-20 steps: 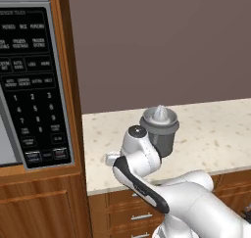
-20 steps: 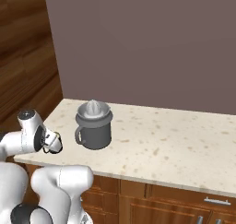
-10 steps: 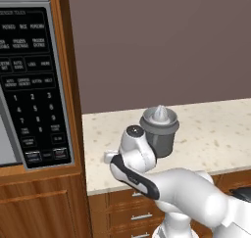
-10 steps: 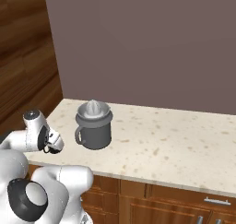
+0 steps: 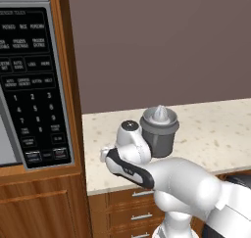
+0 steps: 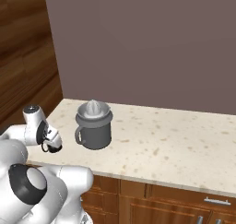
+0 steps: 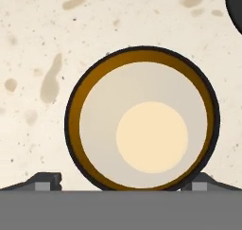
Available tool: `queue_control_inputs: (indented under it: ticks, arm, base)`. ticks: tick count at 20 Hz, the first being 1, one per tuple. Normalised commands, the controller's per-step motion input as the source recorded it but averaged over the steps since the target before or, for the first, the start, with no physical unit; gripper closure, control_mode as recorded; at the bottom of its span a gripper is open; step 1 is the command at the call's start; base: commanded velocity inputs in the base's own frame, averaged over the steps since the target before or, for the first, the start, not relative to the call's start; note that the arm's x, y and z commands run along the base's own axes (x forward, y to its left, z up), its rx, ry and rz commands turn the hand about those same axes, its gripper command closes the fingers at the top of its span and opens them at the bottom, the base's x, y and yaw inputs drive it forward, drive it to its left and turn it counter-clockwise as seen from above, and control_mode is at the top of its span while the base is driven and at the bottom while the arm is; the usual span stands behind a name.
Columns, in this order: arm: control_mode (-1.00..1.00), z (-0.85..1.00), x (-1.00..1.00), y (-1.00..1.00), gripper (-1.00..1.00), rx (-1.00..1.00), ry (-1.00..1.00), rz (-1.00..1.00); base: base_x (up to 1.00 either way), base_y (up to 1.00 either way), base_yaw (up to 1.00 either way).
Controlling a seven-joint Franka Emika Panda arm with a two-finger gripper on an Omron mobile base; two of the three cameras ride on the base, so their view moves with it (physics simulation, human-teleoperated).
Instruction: Pick the mug from the counter and place it inside the microwave. Then close the microwave.
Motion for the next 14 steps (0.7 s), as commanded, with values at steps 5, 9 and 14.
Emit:
queue_control_inputs:
  ticks: [5,9,14]
  arm:
    - [-1.0,-0.01,0.0,0.0,1.0,0.01,0.04,0.0]
    - [-1.0,-0.01,0.0,0.0,1.0,0.01,0.03,0.0]
    - [-1.0,0.0,0.0,0.0,1.0,0.0,0.02,0.0]
  base:
    - [0.0,0.0,0.0]
    - [0.0,0.0,0.0]
    - [0.0,0.0,0.0]
